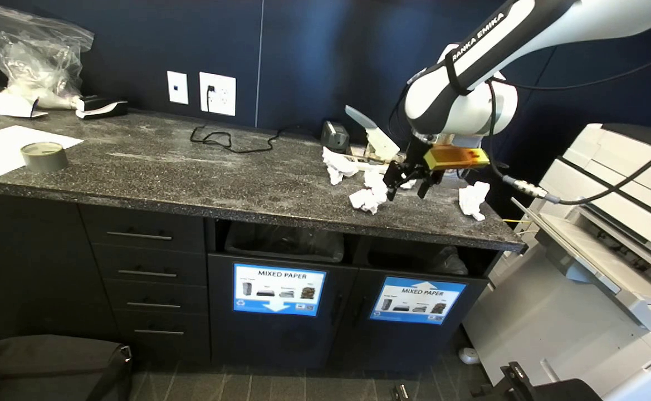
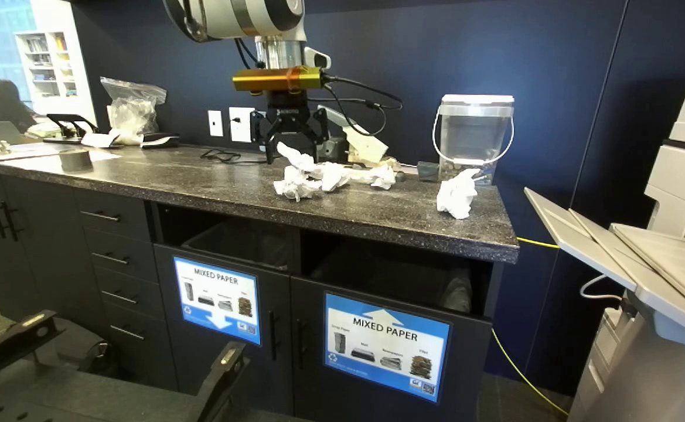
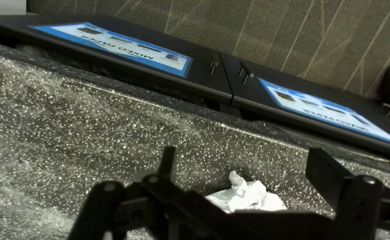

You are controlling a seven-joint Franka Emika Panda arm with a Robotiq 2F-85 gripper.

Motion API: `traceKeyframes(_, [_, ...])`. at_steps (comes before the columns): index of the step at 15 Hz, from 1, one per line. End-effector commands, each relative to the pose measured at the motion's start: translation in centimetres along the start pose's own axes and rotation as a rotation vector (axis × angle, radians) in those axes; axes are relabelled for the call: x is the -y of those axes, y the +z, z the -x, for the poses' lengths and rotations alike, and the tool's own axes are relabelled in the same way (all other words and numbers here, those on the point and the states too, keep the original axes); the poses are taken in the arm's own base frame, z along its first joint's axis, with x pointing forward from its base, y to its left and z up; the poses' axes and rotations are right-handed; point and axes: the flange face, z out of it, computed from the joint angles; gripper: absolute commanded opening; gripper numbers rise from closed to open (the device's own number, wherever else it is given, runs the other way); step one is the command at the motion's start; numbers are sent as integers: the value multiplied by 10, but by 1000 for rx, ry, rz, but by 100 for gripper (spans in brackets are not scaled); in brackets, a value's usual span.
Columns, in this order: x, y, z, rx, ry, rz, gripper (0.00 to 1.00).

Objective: Put the tissues in the rubbish bin.

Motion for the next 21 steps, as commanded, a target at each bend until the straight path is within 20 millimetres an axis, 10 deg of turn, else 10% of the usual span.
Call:
traceKeyframes(1, [-3,-1,-20,15,175,2,100])
traceKeyframes(12, [10,17,-82,-12,498,-104,100])
traceKeyframes(21, [29,75,-106,-20,562,-55,100])
